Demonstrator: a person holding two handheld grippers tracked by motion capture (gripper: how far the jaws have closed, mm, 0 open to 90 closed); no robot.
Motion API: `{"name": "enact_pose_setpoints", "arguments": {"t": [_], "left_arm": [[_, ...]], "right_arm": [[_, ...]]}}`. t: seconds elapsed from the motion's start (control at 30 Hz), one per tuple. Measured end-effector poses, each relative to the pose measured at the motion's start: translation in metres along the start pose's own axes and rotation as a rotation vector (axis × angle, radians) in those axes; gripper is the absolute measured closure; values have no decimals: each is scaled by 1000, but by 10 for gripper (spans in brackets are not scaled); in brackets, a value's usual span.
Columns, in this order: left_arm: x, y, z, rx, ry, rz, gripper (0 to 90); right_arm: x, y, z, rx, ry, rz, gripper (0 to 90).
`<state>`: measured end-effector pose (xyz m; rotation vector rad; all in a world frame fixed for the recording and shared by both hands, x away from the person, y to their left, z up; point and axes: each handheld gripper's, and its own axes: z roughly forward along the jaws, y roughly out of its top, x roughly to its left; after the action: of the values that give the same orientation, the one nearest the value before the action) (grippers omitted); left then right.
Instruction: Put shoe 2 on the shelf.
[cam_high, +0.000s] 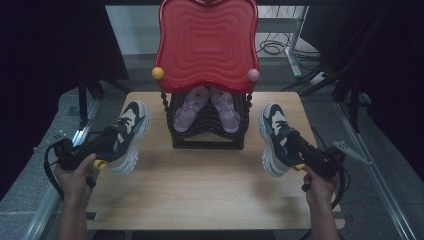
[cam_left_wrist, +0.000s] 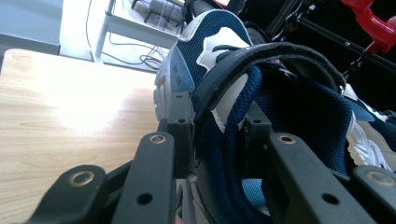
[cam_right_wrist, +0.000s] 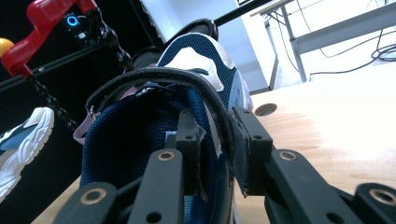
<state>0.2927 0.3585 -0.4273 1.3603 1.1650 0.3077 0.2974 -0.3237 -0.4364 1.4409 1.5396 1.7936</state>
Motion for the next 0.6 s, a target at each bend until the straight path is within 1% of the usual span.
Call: {"name": "enact_pose_setpoints", "arguments": {"t": [0.33, 0.43, 0.47, 0.53, 0.57, 0.6], "left_arm": [[-2, 11, 5, -14, -2, 6, 718], [-3, 16, 7, -22, 0, 7, 718], [-4, 18, 8, -27, 0, 5, 718], [-5, 22, 9, -34, -1, 10, 718], [-5, 24, 10, -38, -3, 10, 718], [-5, 27, 11, -40, -4, 11, 718]], "right_arm": [[3, 13, 5, -15, 2, -4, 743], [5, 18, 7, -20, -1, -4, 743], [5, 20, 8, -22, -1, -12, 744], [7, 25, 10, -26, -2, -17, 743], [7, 25, 10, -26, -2, -17, 743], [8, 29, 12, -29, -4, -21, 743]]}}
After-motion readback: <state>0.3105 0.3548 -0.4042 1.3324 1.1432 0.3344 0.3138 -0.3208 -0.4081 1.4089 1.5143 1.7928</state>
